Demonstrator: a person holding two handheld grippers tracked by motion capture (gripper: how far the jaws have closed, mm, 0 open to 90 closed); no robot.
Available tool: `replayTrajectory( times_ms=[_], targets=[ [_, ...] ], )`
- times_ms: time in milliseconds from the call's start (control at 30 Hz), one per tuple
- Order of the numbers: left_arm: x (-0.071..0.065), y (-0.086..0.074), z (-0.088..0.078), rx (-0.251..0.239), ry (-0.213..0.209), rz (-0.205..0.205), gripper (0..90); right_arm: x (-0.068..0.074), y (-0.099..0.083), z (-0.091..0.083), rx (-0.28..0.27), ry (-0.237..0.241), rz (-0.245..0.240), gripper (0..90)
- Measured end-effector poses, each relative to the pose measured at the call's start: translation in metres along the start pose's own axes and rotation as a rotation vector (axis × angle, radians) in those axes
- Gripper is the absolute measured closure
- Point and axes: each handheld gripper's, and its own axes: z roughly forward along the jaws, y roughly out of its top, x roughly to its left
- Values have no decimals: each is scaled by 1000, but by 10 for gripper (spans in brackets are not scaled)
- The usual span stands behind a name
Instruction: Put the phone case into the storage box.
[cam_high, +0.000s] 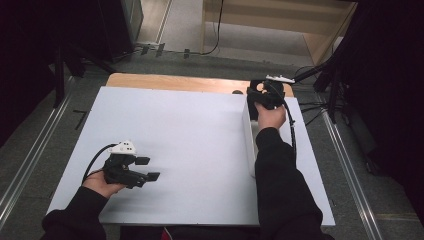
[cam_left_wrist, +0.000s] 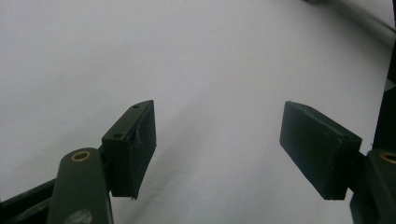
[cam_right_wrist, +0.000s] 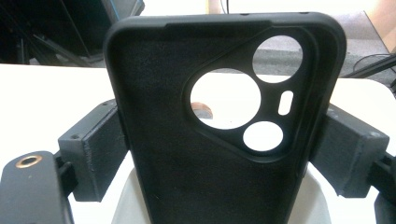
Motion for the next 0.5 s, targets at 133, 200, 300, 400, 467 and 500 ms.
replayTrajectory(
  times_ms=[133,200,300,400,467,500],
  targets=[
    [0,0,0,1,0,0,268,-1,0,0,3,7,9,112],
    [0,0,0,1,-1,-2,267,-1,0,0,5,12,13,110],
    [0,0,0,1,0,-3,267,-2,1,0,4,21,18,106],
    [0,0,0,1,-2,-3,267,-1,1,-1,13,27,-6,105],
    [0,0,0,-1,-1,-7,268,0,1,-1,16,21,-14,106],
    [0,0,0,1,-2,-7,267,0,1,0,14,20,-14,104]
  ],
)
